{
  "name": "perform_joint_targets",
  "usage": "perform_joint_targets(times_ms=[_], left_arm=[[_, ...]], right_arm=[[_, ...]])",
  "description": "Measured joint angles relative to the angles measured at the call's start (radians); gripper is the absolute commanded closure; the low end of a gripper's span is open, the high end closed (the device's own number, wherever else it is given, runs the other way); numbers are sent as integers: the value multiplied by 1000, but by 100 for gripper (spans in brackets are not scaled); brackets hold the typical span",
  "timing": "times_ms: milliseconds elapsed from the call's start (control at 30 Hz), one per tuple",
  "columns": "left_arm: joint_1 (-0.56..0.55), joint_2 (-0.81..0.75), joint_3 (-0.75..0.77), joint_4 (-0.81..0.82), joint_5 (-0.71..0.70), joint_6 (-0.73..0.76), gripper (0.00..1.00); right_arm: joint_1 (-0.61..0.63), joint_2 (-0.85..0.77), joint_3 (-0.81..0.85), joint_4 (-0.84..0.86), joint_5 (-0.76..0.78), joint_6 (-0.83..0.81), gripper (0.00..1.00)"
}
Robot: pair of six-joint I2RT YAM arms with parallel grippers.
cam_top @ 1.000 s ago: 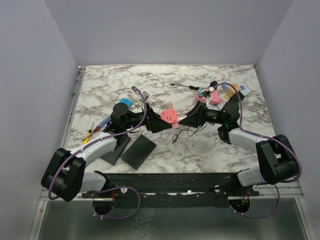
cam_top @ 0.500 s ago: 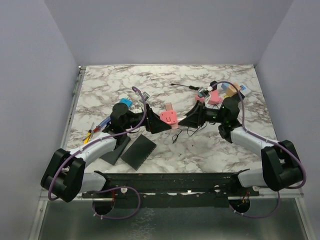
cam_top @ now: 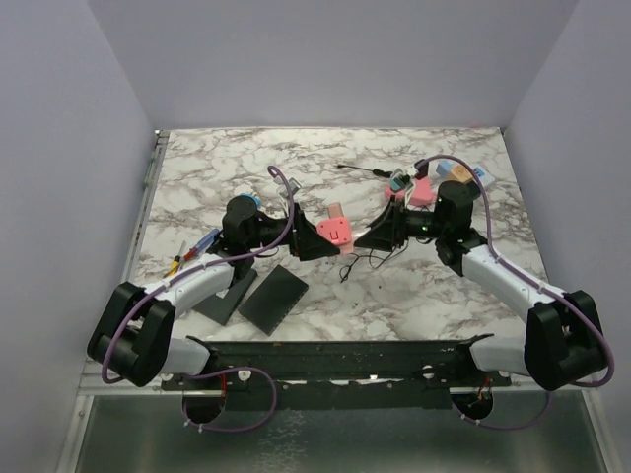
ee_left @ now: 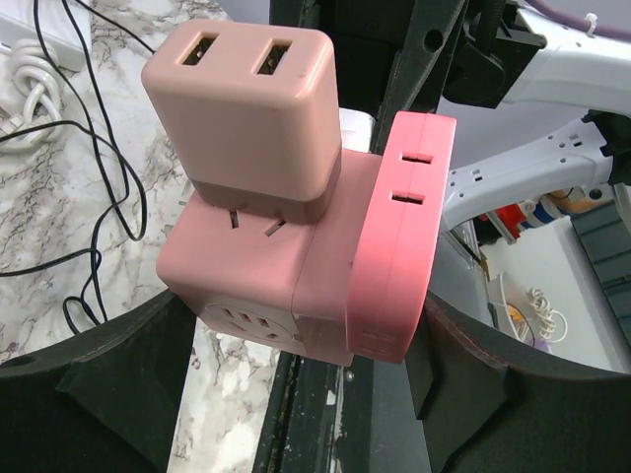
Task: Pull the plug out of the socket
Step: Remove the plug from the socket.
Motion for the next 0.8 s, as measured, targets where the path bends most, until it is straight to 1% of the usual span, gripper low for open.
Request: perform_joint_targets(times_ms=[200, 367, 567, 800], left_arm=[[16, 31, 19, -2, 20, -9, 100], [34, 32, 19, 2, 35, -14, 100], [52, 33, 21, 2, 47, -19, 100], [64, 46, 32, 1, 73, -18, 100]], right_arm=[[16, -1, 50, -119, 59, -37, 100], [46, -1, 120, -259, 126, -84, 100], [75, 6, 186, -384, 190, -116, 100], [82, 6, 197, -401, 200, -122, 100]])
